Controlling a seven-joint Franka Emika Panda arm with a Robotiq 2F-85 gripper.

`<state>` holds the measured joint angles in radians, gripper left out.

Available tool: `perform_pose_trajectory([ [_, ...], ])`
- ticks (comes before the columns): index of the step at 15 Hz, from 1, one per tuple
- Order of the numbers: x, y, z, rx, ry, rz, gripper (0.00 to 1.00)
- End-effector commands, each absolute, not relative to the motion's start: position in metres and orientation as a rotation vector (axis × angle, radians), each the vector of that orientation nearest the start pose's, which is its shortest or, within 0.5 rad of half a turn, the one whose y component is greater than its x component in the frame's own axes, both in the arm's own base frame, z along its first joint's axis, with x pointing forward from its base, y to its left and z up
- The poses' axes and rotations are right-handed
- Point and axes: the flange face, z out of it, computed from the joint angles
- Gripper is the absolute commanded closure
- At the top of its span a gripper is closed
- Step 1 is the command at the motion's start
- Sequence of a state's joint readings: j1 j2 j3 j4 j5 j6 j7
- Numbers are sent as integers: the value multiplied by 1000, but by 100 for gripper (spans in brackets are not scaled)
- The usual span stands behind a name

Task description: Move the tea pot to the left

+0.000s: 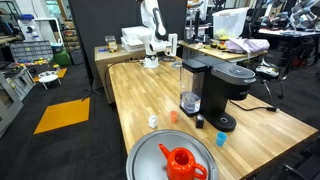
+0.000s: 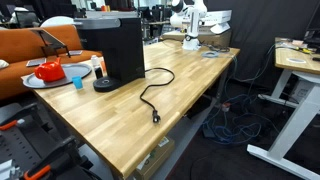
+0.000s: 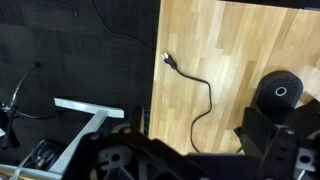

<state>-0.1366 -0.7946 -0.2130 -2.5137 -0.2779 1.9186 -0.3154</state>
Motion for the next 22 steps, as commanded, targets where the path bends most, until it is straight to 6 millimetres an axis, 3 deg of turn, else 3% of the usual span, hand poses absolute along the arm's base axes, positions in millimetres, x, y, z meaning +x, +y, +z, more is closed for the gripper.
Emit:
perform_pose_trajectory([
  [1,306,-144,545,-3299,-138,-244,0],
  [17,306,-143,546,-3294,-144,-254,0],
  [22,295,-128,556,-3216,-359,-340,0],
])
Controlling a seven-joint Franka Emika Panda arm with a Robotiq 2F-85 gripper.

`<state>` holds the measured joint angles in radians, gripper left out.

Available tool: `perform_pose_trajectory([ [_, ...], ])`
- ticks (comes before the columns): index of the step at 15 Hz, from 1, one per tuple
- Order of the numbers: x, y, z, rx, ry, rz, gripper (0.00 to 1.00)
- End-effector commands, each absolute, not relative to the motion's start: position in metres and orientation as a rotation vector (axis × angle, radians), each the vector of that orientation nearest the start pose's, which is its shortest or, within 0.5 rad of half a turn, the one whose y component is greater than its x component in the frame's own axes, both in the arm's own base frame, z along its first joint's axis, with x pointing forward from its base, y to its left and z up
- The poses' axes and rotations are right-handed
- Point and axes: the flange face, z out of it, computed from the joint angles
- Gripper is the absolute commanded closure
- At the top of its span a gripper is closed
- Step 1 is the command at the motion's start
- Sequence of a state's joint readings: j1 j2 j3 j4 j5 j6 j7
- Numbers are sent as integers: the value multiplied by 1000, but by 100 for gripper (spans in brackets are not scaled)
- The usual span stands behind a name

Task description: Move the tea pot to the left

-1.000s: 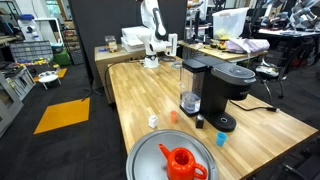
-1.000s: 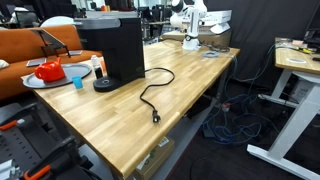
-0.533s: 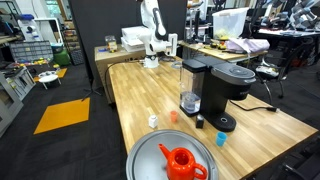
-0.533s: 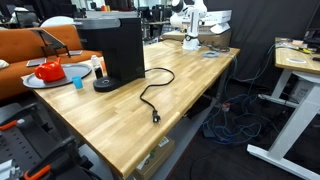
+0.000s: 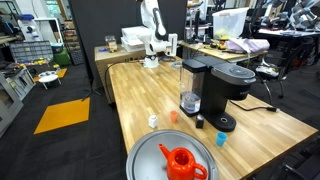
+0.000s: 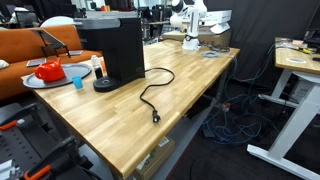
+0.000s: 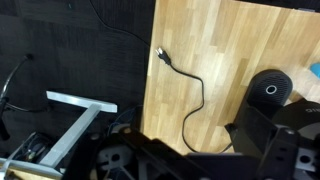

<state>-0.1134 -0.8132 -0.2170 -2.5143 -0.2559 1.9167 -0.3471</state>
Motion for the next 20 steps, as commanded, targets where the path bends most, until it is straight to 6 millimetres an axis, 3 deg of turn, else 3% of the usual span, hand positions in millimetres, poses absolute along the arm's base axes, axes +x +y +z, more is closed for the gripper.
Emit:
perform_pose_trajectory([
  [1,293,-122,558,-3216,-421,-359,0],
  [5,288,-100,558,-3253,-520,-375,0],
  [13,289,-99,558,-3240,-500,-372,0],
  [16,311,-85,556,-3250,-546,-425,0],
  [20,340,-41,551,-3209,-700,-473,0],
])
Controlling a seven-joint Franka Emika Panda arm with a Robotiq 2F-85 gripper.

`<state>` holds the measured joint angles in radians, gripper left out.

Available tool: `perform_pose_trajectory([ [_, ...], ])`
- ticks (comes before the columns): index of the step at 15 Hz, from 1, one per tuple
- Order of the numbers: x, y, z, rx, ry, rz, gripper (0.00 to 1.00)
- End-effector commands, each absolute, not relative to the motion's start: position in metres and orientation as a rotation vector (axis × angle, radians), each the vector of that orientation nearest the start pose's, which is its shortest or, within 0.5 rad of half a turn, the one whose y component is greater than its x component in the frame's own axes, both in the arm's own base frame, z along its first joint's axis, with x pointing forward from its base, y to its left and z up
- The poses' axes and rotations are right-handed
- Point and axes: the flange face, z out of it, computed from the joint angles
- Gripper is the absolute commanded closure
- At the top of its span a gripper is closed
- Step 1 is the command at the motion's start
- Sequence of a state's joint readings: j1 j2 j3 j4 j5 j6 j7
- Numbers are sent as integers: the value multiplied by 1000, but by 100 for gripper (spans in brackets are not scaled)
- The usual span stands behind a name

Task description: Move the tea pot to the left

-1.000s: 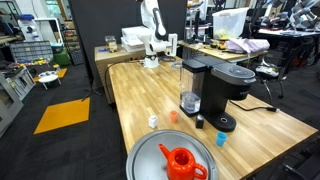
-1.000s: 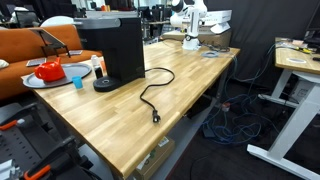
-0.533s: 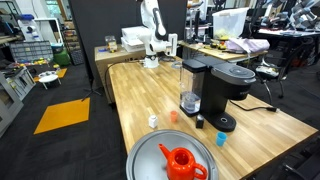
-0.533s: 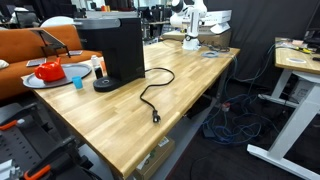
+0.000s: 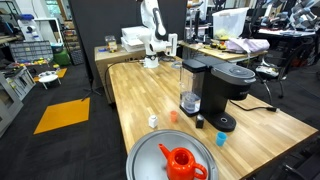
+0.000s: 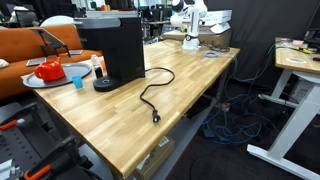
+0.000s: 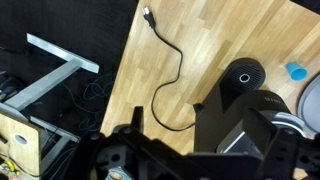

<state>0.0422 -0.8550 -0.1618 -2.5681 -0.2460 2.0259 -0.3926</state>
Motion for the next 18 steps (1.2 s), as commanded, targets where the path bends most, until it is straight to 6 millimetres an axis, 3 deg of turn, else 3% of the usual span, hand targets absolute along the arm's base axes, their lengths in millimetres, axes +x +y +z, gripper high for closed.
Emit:
perform_pose_trajectory([
  [1,344,-29,550,-3188,-736,-475,0],
  [4,342,13,551,-3115,-865,-487,0],
  [5,342,5,545,-3149,-829,-473,0],
  [7,341,17,548,-3128,-866,-487,0],
  [13,341,17,548,-3108,-858,-488,0],
  [15,335,37,551,-3013,-923,-507,0],
  [18,314,87,559,-2856,-1104,-546,0],
])
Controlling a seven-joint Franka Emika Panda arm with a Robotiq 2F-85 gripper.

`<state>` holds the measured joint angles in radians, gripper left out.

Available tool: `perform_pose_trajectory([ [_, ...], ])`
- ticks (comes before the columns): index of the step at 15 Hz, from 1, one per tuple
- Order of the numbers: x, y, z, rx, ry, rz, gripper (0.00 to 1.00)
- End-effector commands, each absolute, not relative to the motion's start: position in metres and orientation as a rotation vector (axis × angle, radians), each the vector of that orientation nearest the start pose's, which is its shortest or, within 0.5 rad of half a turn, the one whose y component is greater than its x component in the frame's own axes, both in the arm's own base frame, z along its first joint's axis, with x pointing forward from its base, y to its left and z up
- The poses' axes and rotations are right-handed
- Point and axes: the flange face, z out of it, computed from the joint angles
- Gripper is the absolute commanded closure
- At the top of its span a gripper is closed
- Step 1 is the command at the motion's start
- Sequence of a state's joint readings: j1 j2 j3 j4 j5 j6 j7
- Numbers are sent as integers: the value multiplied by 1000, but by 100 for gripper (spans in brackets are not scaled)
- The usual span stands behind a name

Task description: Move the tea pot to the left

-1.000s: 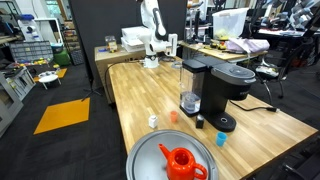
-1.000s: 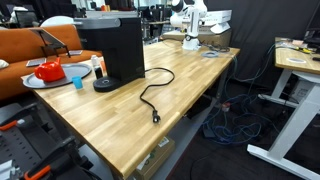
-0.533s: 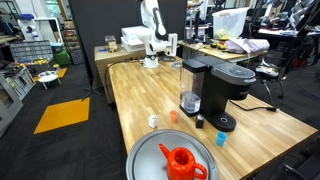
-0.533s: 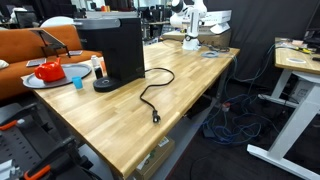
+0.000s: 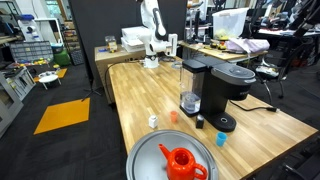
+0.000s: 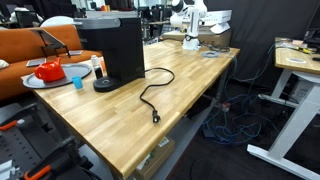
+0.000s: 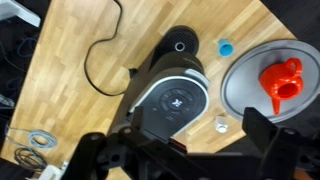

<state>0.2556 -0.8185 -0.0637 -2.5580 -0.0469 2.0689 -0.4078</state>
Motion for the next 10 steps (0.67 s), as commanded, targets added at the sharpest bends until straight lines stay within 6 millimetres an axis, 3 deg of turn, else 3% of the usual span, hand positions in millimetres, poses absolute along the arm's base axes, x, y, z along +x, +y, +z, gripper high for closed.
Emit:
perform_pose_trajectory([
  [1,306,103,563,-2805,-1158,-556,0],
  [4,276,148,568,-2674,-1312,-565,0],
  [6,260,167,564,-2623,-1389,-535,0],
  [7,267,165,568,-2675,-1326,-553,0],
  [10,260,170,564,-2651,-1368,-539,0],
])
